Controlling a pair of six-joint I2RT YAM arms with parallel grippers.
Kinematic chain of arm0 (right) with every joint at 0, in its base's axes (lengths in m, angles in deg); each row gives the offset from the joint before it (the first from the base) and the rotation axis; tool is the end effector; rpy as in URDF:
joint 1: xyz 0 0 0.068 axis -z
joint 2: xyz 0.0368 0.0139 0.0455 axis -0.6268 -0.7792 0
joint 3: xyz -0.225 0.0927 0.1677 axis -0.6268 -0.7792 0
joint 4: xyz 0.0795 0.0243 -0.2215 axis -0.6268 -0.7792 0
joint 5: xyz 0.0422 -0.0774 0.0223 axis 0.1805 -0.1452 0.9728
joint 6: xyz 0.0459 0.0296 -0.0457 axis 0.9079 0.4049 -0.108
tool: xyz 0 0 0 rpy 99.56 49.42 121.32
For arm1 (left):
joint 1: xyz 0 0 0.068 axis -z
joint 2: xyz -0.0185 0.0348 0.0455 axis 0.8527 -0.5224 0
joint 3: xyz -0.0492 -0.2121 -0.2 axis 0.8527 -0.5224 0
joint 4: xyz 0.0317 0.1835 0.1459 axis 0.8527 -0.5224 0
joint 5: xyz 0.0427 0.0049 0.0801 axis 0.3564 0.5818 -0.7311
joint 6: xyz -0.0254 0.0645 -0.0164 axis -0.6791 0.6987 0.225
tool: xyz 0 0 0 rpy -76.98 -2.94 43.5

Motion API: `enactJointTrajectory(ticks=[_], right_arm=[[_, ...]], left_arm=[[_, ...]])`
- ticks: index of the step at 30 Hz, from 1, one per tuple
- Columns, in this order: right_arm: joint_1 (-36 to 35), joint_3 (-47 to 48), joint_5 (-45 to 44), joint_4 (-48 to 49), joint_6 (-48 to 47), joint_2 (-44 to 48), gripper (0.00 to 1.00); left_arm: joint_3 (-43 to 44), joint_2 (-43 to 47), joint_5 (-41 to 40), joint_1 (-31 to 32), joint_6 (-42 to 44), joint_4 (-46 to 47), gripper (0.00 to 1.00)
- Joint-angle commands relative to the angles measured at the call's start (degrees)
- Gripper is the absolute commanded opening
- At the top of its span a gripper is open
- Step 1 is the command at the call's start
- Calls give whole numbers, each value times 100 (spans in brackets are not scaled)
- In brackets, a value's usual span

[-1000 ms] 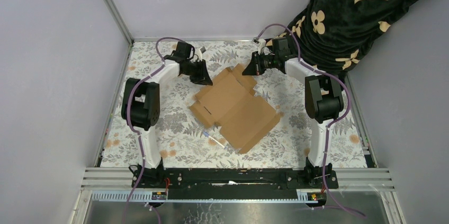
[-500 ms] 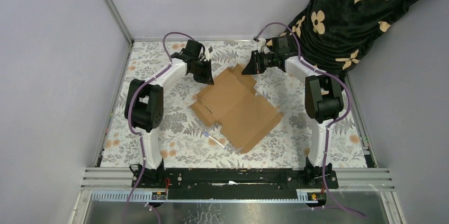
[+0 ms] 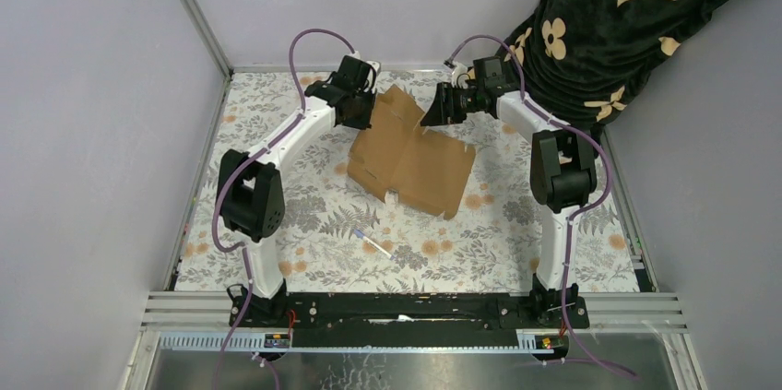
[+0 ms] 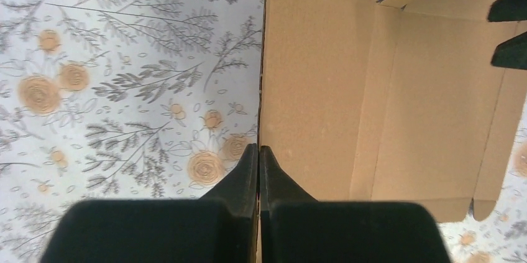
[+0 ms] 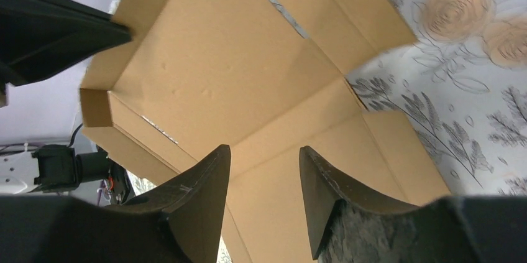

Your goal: Fold the paper box

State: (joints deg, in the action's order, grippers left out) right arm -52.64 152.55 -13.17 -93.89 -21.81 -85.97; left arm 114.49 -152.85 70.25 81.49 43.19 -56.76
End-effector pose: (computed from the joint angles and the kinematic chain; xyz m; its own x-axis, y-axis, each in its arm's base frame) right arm 0.4535 0.1572 0.2397 -0.7096 -0.0984 -0.6977 -0.6365 0.5143 0.5748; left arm 0.3871 -0.1635 0.2881 -0.7752 0.1693 -0.6086 0.2747 0.9579 -0.0834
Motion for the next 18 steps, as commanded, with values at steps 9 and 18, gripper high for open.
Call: enactJointTrajectory(ticks=[9, 18], right_arm=[[254, -768, -561, -22, 1013, 264, 45], [-359, -1801, -1243, 473, 1384, 431, 36]], left_arm=[[502, 9, -1286, 455, 764, -445, 0], [565, -45, -1606, 860, 1044, -367, 0]])
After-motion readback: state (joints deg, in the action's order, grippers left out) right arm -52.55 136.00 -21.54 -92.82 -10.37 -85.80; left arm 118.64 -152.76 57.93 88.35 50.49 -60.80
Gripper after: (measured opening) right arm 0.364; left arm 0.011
